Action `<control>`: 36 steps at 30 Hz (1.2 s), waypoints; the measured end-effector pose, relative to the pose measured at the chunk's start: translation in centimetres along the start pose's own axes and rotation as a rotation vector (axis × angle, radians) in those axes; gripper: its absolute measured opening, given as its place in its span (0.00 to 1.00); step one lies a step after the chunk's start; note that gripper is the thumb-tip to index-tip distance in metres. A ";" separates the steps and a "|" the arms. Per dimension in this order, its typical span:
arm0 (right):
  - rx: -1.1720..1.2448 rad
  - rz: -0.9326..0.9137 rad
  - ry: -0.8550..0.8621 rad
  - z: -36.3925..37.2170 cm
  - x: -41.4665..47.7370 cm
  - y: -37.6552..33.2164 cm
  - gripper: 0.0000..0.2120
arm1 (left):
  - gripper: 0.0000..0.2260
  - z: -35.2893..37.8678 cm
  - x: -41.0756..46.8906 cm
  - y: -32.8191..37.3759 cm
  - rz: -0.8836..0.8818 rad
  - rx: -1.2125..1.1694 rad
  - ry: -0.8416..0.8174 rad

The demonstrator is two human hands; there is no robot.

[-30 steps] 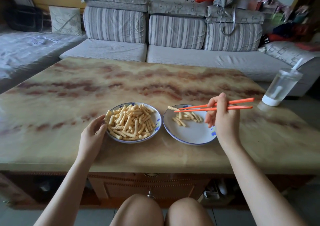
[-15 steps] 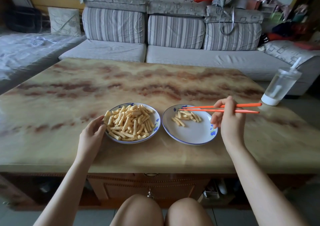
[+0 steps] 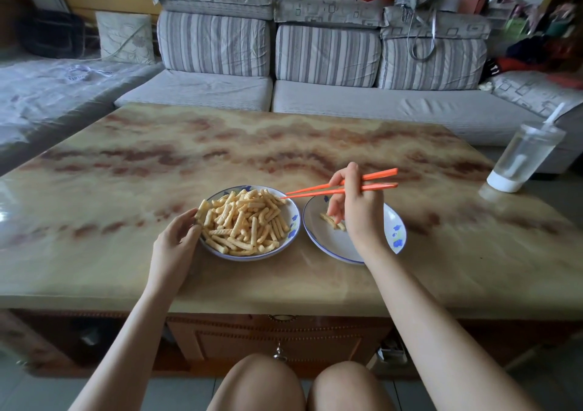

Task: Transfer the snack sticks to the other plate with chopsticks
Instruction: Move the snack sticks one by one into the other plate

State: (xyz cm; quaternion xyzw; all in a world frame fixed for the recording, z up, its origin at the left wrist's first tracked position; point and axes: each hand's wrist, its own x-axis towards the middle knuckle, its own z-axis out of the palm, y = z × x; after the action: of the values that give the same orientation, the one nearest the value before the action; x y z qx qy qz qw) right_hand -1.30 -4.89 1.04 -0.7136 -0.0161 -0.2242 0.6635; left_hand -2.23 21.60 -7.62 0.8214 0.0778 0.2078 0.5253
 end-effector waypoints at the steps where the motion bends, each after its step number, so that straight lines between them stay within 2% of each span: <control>1: -0.014 -0.006 -0.006 0.1 0.1 0.2 0.22 | 0.15 0.0 0.0 0.0 0.004 0.000 0.001; 19: -0.153 -0.063 -0.064 1.1 -0.7 0.8 0.22 | 0.15 0.0 -0.1 0.2 -0.004 -0.001 0.005; 28: -0.038 -0.087 0.067 -2.0 -0.7 -0.4 0.22 | 0.15 0.0 -0.1 0.2 -0.009 -0.017 0.001; 36: -0.130 -0.097 0.198 -6.4 -0.6 0.1 0.22 | 0.15 0.0 -0.1 0.0 0.001 -0.006 0.001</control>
State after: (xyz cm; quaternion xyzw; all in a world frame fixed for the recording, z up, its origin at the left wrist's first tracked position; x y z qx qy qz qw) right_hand -3.72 -10.81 0.88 -0.7280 0.0294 -0.3259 0.6025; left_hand -2.30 21.59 -7.60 0.8197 0.0771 0.2088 0.5278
